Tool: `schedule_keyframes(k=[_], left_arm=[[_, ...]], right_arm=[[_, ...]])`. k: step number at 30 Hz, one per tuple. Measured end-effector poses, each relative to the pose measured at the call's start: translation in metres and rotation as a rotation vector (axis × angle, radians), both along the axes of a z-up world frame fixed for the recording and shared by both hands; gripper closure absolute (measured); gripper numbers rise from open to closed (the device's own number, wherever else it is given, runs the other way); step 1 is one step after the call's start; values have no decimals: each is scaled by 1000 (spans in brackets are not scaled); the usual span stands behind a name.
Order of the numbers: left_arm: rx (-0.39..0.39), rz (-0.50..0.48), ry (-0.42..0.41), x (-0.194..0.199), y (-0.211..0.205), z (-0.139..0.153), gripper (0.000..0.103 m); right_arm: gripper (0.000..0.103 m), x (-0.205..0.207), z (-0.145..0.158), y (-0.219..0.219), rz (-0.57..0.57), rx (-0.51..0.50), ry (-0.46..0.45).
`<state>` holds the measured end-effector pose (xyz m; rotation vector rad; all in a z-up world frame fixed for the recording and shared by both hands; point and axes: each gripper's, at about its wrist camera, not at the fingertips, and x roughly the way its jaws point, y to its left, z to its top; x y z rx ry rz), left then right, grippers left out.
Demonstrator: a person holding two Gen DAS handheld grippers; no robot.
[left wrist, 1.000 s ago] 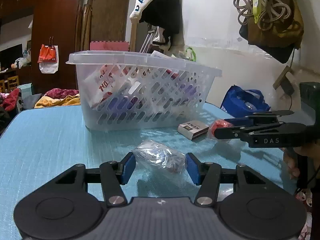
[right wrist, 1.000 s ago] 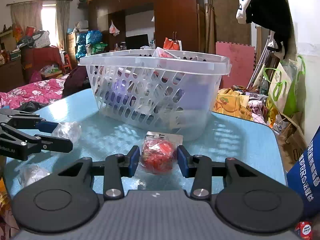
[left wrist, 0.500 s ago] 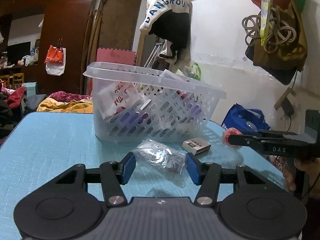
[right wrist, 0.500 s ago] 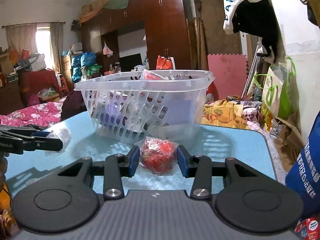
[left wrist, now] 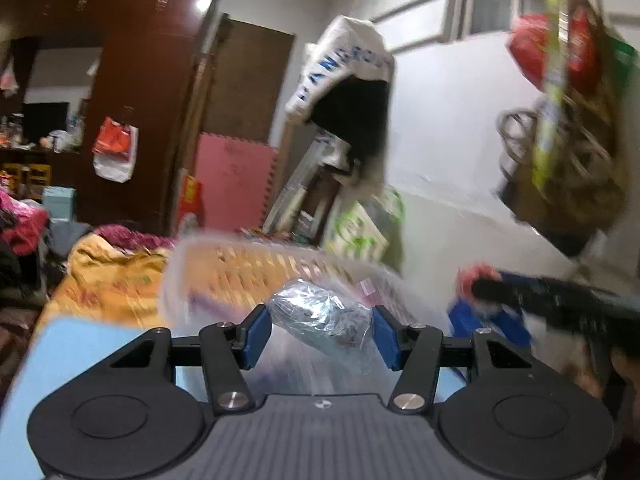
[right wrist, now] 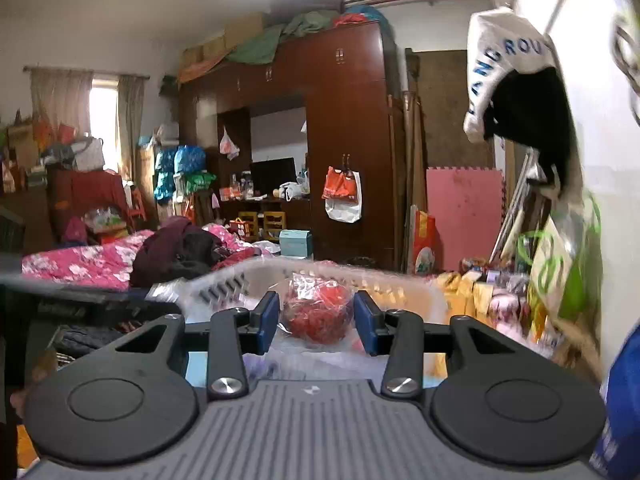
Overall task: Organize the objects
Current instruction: 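Carry the red packet and clear roll over the basket and release both, then grasp the KENT box with the right tool while the left tool grasps the white wrapped roll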
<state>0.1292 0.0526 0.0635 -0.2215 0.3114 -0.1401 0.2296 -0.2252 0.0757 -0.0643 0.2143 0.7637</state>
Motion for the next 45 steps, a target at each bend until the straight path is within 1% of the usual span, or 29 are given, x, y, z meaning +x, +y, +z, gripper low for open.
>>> schedule_keyframes(k=[1,2,5,6,7,8,9,10,11,12,13,14,15,17,19,20,22,23,25,27,28,30,34,37,39,40,43,45], left_arm=[[0,13,22,16,2,9,44],[-15,25,36,29,6,14,44],[-51,49,92,71,14,19,43],[-68,56,110,81,16,16,39],[-82,66,129,92,18,12,32],[-86,75,146,99,20,8,29],[-79,84,168,106,20,4,26],[-66,90,186,109,20,0,26],[-58,93,190,106,21,-3,26],[-44,92,178,98,20,-6,26],[-23,84,161,91,18,-6,26],[-3,73,145,82,15,-5,26],[17,65,133,70,11,-4,26],[43,40,114,43,3,-5,25],[65,18,102,7,-8,-14,15],[85,13,95,-13,-16,-21,14],[136,-4,91,-51,-34,-39,13],[141,-6,89,-68,-42,-49,13],[150,-44,119,-90,-56,-65,13],[160,-91,159,-104,-73,-79,13],[173,-112,170,-107,-80,-85,13],[219,-154,192,-115,-98,-94,13],[264,-147,200,-115,-114,-102,13],[254,-151,227,-104,-121,-111,13],[262,-134,232,-99,-123,-118,14],[263,-119,232,-95,-123,-121,24],[233,-77,212,-92,-113,-125,25],[240,-52,190,-95,-105,-122,25]], right_arm=[[59,9,5,10,-4,-12,-3],[59,19,9,20,-15,-26,-2],[58,55,11,48,-55,-88,9],[57,63,9,53,-71,-105,15],[55,73,6,59,-85,-123,26],[52,78,3,60,-93,-130,34],[38,84,0,62,-103,-141,45],[28,87,-3,63,-115,-154,48],[12,87,-5,63,-132,-159,38],[9,80,-6,60,-141,-162,21],[9,73,-6,58,-136,-166,4],[7,66,-6,53,-124,-164,-8],[0,61,-5,48,-122,-157,-12],[0,46,-5,35,-121,-136,-15],[0,25,-11,18,-75,-107,-21],[0,13,-19,7,-65,-89,-13],[0,-3,-35,-2,-63,-85,-11],[0,-10,-46,-8,-71,-80,-12],[0,-16,-67,-19,-77,-62,29],[0,-12,-83,-30,-75,-14,88],[0,-7,-88,-35,-69,0,121],[0,1,-96,-40,-73,15,152],[0,15,-97,-46,-85,43,194],[0,15,-99,-41,-87,33,200],[0,12,-102,-32,-80,5,207],[0,12,-105,-26,-72,-17,214],[0,12,-115,-5,-37,-102,227],[0,16,-121,9,-27,-152,241]])
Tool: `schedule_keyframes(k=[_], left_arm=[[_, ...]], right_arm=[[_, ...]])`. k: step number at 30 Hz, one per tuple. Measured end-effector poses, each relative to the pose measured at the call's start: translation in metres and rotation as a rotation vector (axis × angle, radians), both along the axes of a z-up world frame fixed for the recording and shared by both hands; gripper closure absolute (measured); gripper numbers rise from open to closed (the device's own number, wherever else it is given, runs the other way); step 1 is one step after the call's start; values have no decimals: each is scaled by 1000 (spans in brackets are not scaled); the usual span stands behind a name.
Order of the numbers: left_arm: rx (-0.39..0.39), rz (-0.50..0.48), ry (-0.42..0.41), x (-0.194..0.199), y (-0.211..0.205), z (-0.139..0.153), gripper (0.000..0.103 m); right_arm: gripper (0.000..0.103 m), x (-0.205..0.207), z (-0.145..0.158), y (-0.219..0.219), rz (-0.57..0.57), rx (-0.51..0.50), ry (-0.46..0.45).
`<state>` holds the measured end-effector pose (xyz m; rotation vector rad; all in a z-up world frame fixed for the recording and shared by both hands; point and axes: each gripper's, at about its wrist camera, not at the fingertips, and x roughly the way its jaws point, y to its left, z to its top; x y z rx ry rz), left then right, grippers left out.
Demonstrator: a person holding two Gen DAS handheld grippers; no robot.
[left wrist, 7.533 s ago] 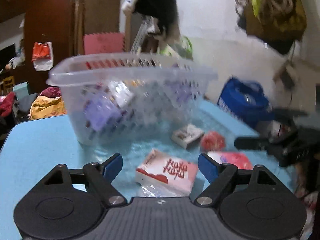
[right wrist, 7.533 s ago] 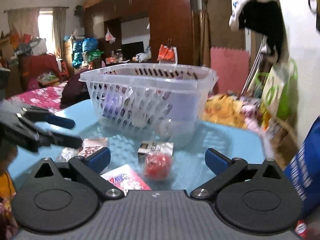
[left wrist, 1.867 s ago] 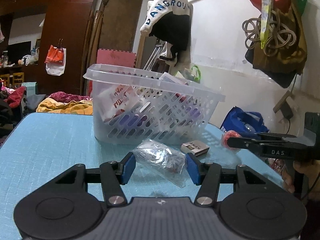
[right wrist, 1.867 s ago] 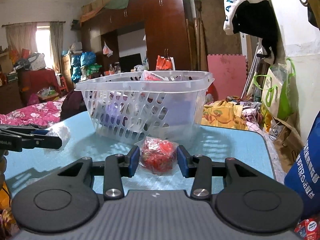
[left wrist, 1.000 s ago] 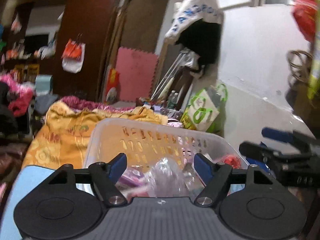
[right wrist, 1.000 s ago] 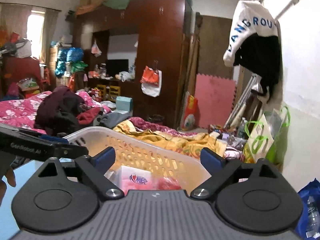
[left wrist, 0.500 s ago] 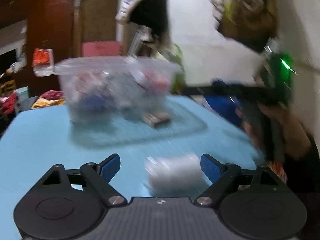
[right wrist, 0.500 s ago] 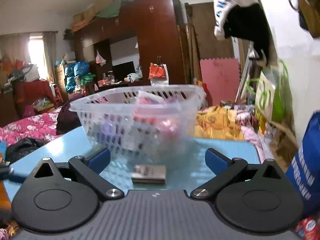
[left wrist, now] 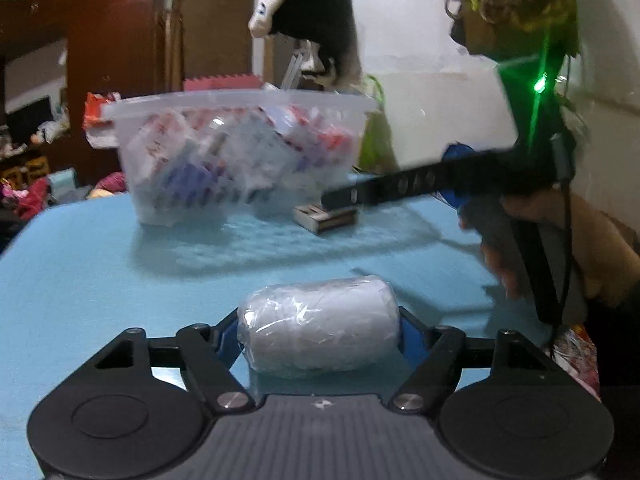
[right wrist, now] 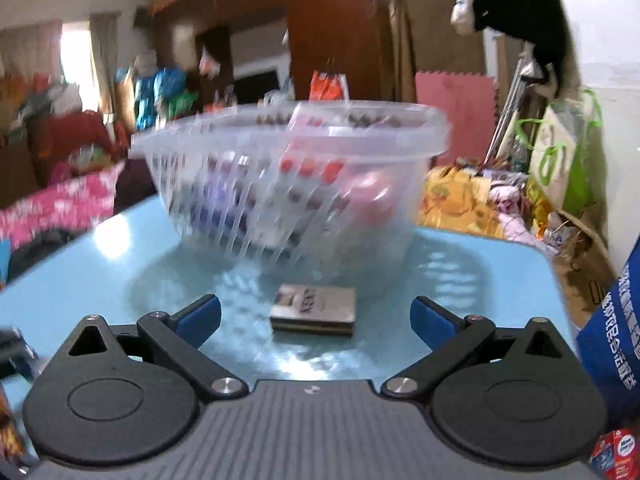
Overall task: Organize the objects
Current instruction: 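Grasp the KENT box with the right tool while the left tool grasps the white wrapped roll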
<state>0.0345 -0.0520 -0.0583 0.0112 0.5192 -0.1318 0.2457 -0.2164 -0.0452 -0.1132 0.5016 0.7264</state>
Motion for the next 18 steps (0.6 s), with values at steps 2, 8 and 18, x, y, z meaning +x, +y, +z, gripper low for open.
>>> schedule_keyframes(k=[2,8,18], left_arm=[[5,11,-20,-2,7,4,25],[-2,2,-33,-3,21,11,25],[-29,1,-25,1,30,9,25]], right_arm=[[0,3,-4,11,6,-27,11],[8,12,-13,30,-31,-101,26],[42,16,-11,27,-24,-118,51]])
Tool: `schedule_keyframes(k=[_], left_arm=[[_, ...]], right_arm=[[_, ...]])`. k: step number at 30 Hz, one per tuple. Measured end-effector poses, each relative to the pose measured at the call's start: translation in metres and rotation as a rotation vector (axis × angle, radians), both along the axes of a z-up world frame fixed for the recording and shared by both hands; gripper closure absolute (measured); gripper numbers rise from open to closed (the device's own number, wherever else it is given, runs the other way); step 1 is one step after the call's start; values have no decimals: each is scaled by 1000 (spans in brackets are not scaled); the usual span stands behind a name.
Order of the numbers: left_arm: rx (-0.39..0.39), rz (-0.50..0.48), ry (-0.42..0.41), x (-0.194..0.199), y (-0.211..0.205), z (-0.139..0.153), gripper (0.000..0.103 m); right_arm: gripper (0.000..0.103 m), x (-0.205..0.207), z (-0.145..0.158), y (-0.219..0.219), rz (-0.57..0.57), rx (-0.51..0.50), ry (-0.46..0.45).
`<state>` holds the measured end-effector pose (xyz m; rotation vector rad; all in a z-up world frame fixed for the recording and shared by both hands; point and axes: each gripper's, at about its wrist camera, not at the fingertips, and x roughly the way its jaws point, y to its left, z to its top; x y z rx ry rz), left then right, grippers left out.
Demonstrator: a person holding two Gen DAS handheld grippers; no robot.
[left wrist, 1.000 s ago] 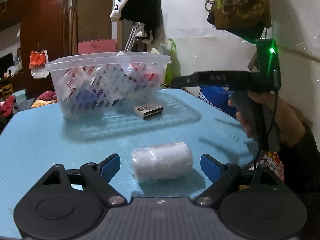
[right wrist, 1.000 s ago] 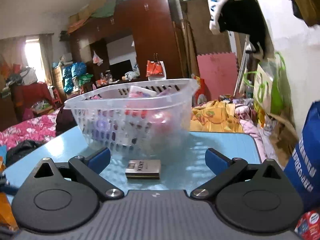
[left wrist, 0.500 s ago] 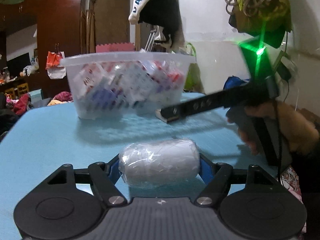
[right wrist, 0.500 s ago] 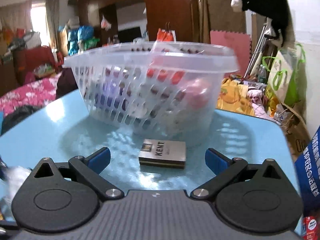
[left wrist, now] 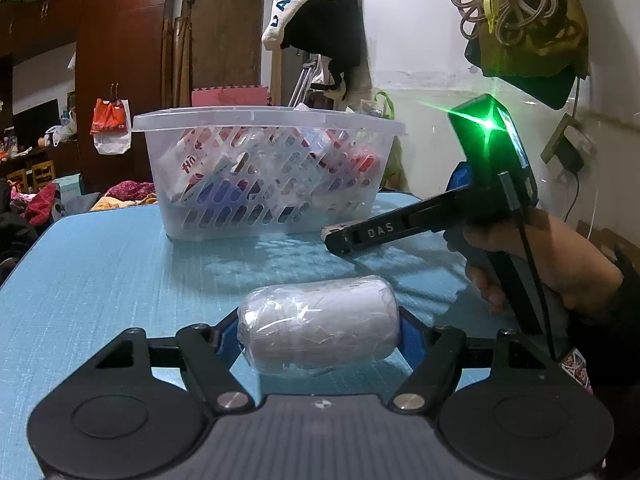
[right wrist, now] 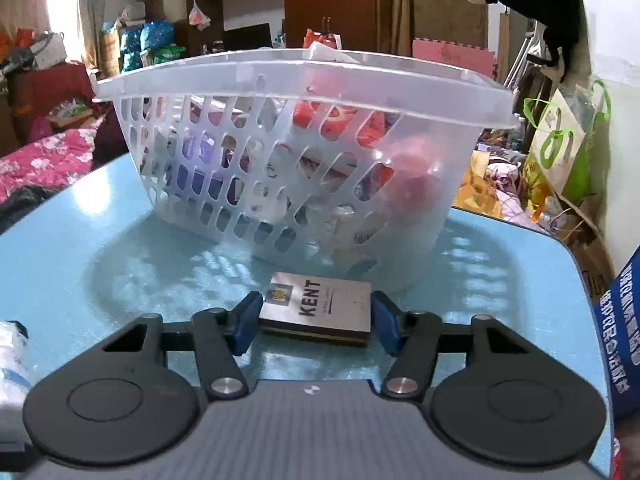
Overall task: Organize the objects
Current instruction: 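Grasp the KENT box with the right tool while the left tool grasps the white wrapped roll, then lift the KENT box and white roll over the basket and release both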
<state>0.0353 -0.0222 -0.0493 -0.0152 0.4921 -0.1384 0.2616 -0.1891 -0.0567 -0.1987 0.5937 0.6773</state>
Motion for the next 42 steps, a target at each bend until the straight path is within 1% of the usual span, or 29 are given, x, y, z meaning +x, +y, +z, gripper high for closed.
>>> schedule_keyframes(k=[4,7,10,14,20,24,26,28,30,33,36,38,40,42], left_arm=[[11,-14,-9,2,4,0,25],[14,-40,-7,3,6,0,25],[19,-32,-7,6,7,-1,25],[14,-32,-1,8,9,-2,25],[12,-26,-7,8,12,0,25],[-13,-26,-22,8,19,6,25],[-44,-46,-44,8,25,18,25],[-53,-52,-87,9,32,41,25],[-43,-42,-152,14,39,72,25],[-42,-28,-202,36,50,116,25],[-50,-12,-210,71,60,152,25],[-45,30,-199,96,66,164,25],[-73,67,-157,128,75,168,25],[-120,102,-114,157,87,163,25]], right_arm=[[42,-10,6,-10,-8,20,-42],[42,-29,14,-28,6,88,-68],[42,-50,22,-42,13,128,-114],[42,-67,34,-56,34,188,-147],[42,-81,51,-59,67,271,-190],[42,-88,58,-59,89,308,-232],[42,-89,66,-59,108,346,-249],[42,-88,77,-58,118,373,-277],[42,-85,92,-52,118,383,-308],[42,-72,119,-37,133,379,-361],[42,-54,139,-18,135,355,-404],[42,-38,147,-1,159,314,-432],[42,-21,147,13,168,260,-435],[41,-3,143,28,180,235,-426]])
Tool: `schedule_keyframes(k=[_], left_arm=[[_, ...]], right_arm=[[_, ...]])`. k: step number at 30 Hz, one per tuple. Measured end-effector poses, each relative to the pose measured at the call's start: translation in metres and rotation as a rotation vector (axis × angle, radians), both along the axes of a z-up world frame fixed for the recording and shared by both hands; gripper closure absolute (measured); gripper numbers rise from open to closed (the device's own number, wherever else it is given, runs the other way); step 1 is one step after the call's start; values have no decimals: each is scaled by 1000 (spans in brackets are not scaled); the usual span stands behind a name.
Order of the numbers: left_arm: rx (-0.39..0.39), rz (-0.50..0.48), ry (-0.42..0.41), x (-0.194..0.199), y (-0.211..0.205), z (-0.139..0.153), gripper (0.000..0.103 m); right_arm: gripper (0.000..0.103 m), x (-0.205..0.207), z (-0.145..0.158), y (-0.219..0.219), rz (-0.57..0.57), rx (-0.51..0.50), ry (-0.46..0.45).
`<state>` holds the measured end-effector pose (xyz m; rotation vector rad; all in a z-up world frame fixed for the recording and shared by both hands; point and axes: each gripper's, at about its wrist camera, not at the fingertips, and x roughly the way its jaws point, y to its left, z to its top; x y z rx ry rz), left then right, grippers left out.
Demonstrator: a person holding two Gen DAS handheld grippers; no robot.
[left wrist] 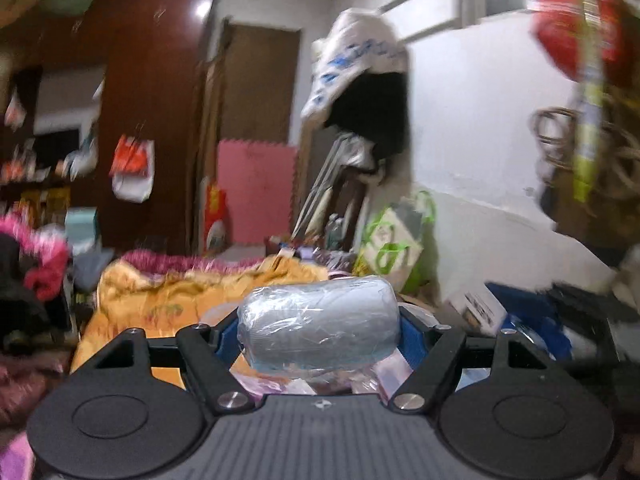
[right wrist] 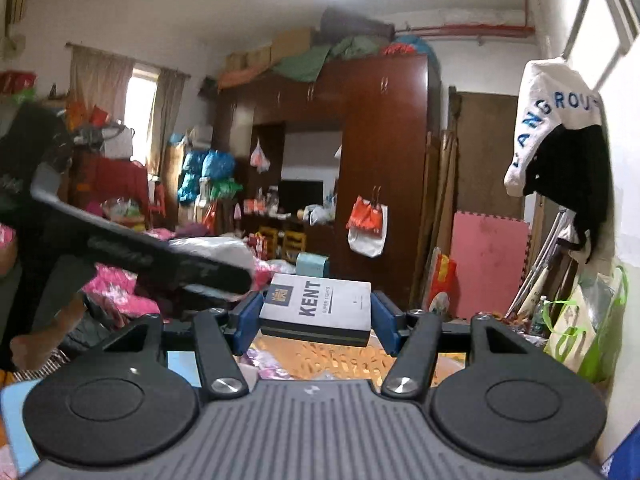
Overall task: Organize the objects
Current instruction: 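Lift the KENT box and white roll over the basket and release both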
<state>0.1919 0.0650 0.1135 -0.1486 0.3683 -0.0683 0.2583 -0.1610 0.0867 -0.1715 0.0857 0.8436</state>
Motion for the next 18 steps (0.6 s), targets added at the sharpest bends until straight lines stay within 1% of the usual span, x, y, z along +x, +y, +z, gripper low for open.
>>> schedule_keyframes(k=[2,3,4,5,6,7,9,11,12,15,17,18], left_arm=[[-47,-11,37,21,10,-8,25],[-73,-22,57,30,13,-14,24],[-93,-28,75,38,16,-19,19],[-111,-24,89,44,19,-25,14],[-124,-21,94,47,22,-30,5],[-126,-20,97,48,23,-34,0],[-98,-7,74,41,23,-38,0],[-57,23,33,31,23,-36,0],[-49,34,11,24,24,-34,0],[-32,39,-99,-6,20,-26,0],[11,48,-158,-27,12,-24,0],[39,51,-181,-36,7,-24,0]], right_arm=[[41,15,-6,14,24,-39,-11],[38,22,-11,21,16,-58,-33],[32,26,-16,24,5,-64,-55],[13,28,-21,29,4,-72,-77],[3,27,-25,32,5,-88,-102],[2,25,-29,31,-8,-97,-126],[0,16,-31,26,-16,-87,-148],[0,6,-28,13,-1,-43,-133],[0,1,-25,7,-4,-19,-112],[0,-10,-18,-12,-21,22,-36],[0,-21,-18,-23,-57,14,21],[0,-27,-19,-26,-84,-6,38]])
